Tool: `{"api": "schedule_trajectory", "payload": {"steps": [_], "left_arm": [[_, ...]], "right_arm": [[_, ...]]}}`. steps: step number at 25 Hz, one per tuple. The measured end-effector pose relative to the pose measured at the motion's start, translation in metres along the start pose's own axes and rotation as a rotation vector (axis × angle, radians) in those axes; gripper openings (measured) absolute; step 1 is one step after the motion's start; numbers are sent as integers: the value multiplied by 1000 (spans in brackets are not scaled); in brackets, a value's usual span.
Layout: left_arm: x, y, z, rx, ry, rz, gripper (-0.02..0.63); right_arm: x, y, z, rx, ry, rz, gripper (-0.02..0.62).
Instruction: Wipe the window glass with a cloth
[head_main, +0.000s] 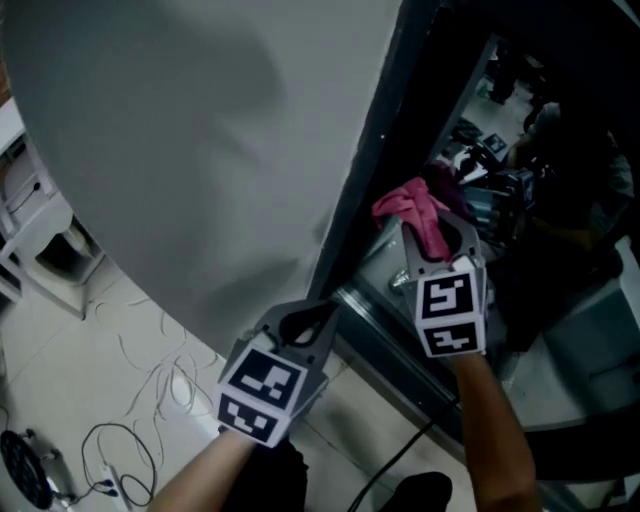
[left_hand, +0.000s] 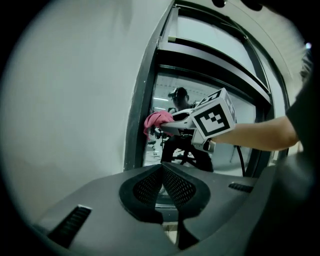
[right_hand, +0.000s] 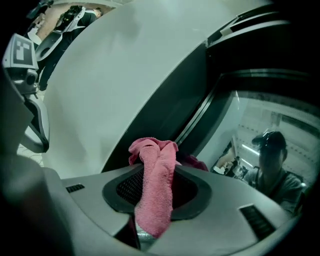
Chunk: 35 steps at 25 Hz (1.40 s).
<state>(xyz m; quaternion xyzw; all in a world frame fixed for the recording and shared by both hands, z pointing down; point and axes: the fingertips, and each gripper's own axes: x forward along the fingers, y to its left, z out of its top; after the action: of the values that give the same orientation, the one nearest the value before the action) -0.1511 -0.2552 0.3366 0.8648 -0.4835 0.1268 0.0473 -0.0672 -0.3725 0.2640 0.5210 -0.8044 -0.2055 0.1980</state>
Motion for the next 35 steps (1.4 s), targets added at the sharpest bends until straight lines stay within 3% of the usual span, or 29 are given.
{"api": "schedule_trajectory", "payload": {"steps": [7,13,18,26,35], "left_arm": [[12,14,-85,-49,82,45,5],[31,20,-85,-114,102,71,5],[19,28,-121,-160,134,57,5],[36,28,-113,-107,170,59,5],[30,44,-156,-121,294,104,5]], "right_arm": [[28,88,-87,23,32,46,126],[54,102,-127,45,70,69,126],[68,162,-169,12,110,104,126],[93,185,-223,58,165,163,126],[110,234,-275,151,276,264,126]]}}
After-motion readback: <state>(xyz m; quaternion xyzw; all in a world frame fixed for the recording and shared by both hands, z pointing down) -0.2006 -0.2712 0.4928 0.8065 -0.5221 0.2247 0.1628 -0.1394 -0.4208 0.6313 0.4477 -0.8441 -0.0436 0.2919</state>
